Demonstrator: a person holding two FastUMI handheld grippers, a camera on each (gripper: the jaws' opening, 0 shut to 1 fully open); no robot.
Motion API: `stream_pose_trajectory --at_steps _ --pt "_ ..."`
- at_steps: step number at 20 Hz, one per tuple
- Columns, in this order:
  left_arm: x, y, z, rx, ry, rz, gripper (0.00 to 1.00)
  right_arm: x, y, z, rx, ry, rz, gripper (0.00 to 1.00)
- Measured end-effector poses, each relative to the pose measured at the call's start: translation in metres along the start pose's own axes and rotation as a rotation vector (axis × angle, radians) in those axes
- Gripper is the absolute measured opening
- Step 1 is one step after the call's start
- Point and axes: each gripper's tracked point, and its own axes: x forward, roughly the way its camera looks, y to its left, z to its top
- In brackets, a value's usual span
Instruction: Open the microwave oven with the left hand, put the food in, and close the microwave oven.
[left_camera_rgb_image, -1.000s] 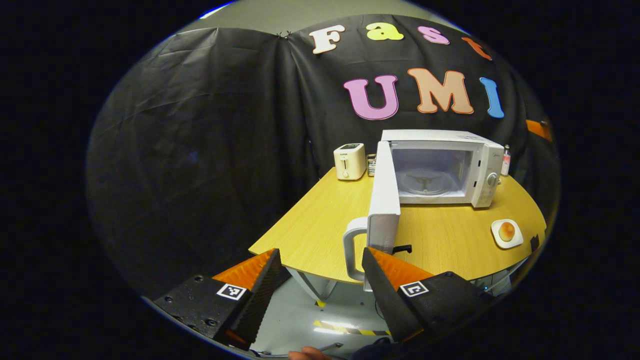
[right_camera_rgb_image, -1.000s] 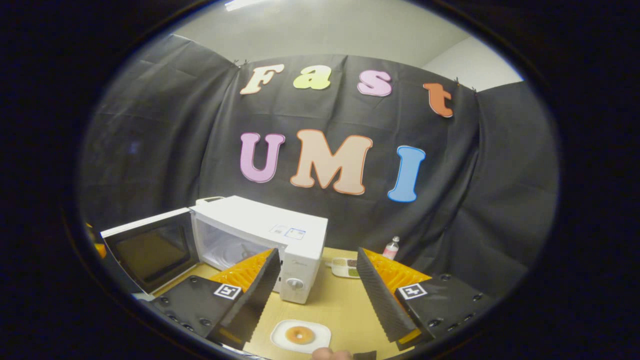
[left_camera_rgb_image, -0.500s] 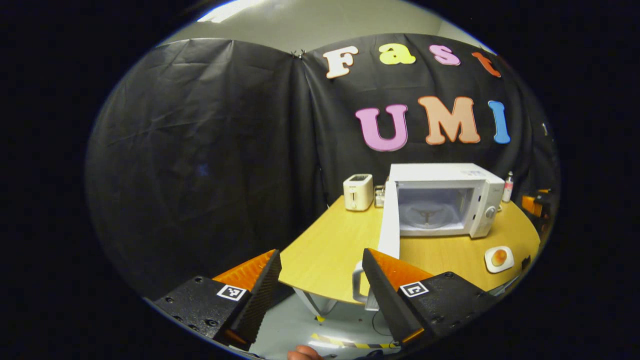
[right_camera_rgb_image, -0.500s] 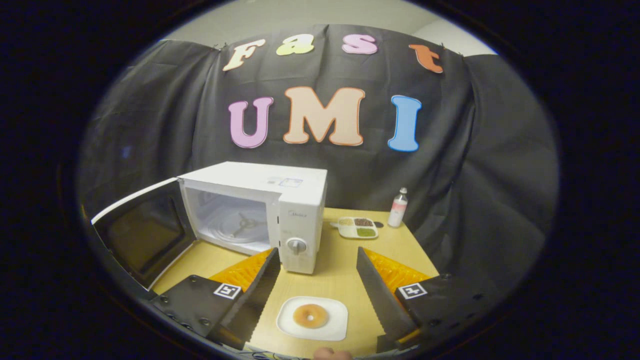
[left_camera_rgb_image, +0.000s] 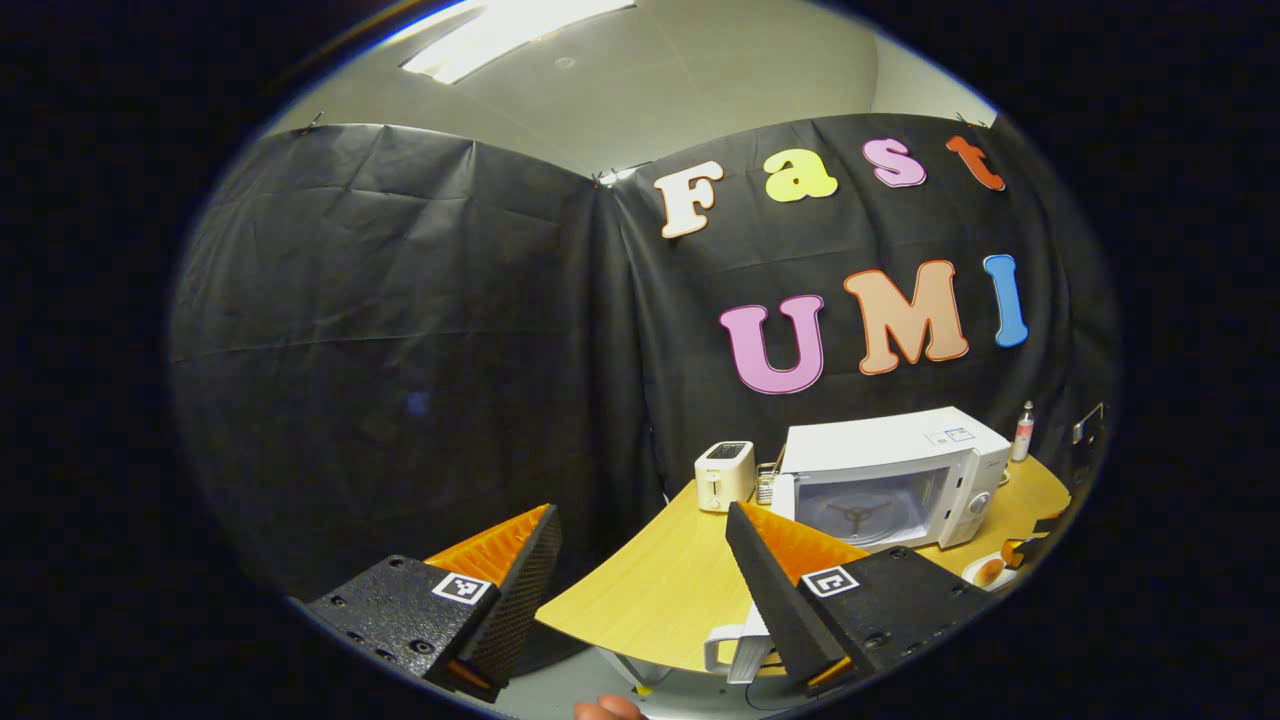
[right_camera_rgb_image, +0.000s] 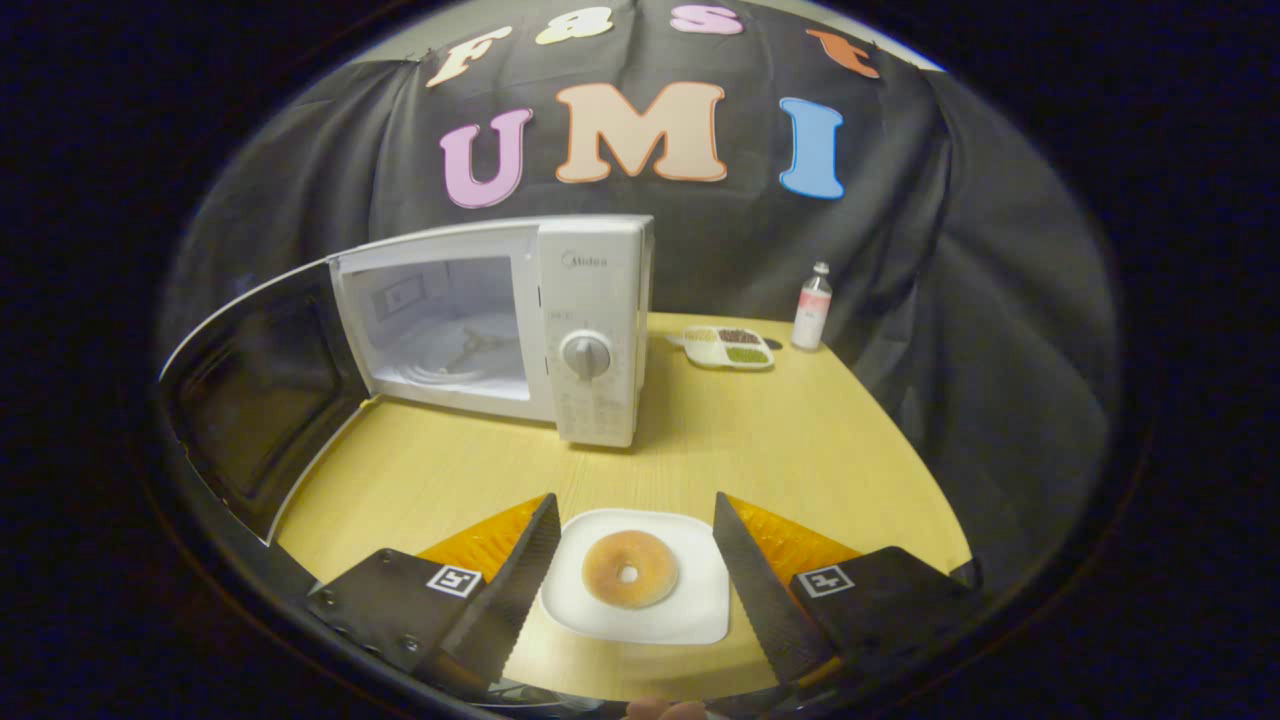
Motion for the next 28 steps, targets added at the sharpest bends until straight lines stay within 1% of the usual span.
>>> stream_pose_trajectory --at_steps 1,5,7,8,9,10,11,12,15,16,17,18,19,20,21,22,24,26,28 --pt "0.004 -0.006 0.001 -0.001 -0.002 -0.005 0.97 0.006 0.0 -0.01 0.004 0.026 -0.007 0.98" --pt "0.006 -0.01 -0.002 -0.026 0.016 -0.008 0.97 0.023 -0.001 -0.043 -0.013 0.128 -0.034 0.98" --pt "0.003 -0.01 -0.008 -0.046 0.031 0.0 0.97 0.027 0.002 -0.052 -0.022 0.154 -0.033 0.98" --pt "0.003 -0.009 -0.009 -0.052 0.035 0.006 1.0 0.03 0.001 -0.054 -0.036 0.164 -0.038 0.99" --pt "0.003 -0.007 -0.011 -0.055 0.04 0.013 0.97 0.032 0.002 -0.059 -0.05 0.173 -0.042 0.98" --pt "0.002 -0.006 -0.012 -0.056 0.046 0.017 1.0 0.034 0.002 -0.063 -0.058 0.187 -0.039 0.98" --pt "0.001 -0.006 -0.014 -0.058 0.05 0.021 0.97 0.035 0.004 -0.067 -0.063 0.2 -0.033 0.98" --pt "0.001 -0.005 -0.014 -0.059 0.051 0.025 1.0 0.036 0.005 -0.07 -0.069 0.211 -0.033 0.99" --pt "-0.001 -0.004 -0.014 -0.061 0.048 0.031 0.97 0.039 0.007 -0.081 -0.07 0.242 -0.023 0.98" --pt "-0.001 -0.005 -0.014 -0.06 0.051 0.031 0.97 0.039 0.01 -0.083 -0.064 0.246 -0.013 0.95" --pt "-0.001 -0.007 -0.016 -0.06 0.053 0.029 1.0 0.04 0.01 -0.083 -0.067 0.244 -0.017 0.89" --pt "-0.001 -0.007 -0.017 -0.061 0.056 0.026 0.97 0.04 0.011 -0.082 -0.069 0.245 -0.016 0.84" --pt "-0.001 -0.007 -0.017 -0.064 0.057 0.025 1.0 0.04 0.012 -0.082 -0.067 0.249 -0.013 0.8" --pt "0.0 -0.008 -0.018 -0.069 0.059 0.022 1.0 0.04 0.012 -0.082 -0.064 0.249 -0.012 0.79" --pt "0.001 -0.009 -0.019 -0.074 0.061 0.019 0.97 0.041 0.012 -0.083 -0.057 0.259 -0.009 0.72" --pt "0.001 -0.01 -0.02 -0.079 0.065 0.016 0.97 0.043 0.012 -0.083 -0.049 0.263 -0.008 0.72" --pt "0.002 -0.011 -0.023 -0.084 0.07 0.012 0.97 0.043 0.013 -0.083 -0.005 0.275 0.0 0.61" --pt "0.002 -0.011 -0.023 -0.088 0.068 0.012 0.97 0.041 0.013 -0.081 0.057 0.282 0.012 0.61" --pt "0.003 -0.01 -0.023 -0.091 0.064 0.012 0.97 0.041 0.015 -0.078 0.146 0.291 0.032 0.61"
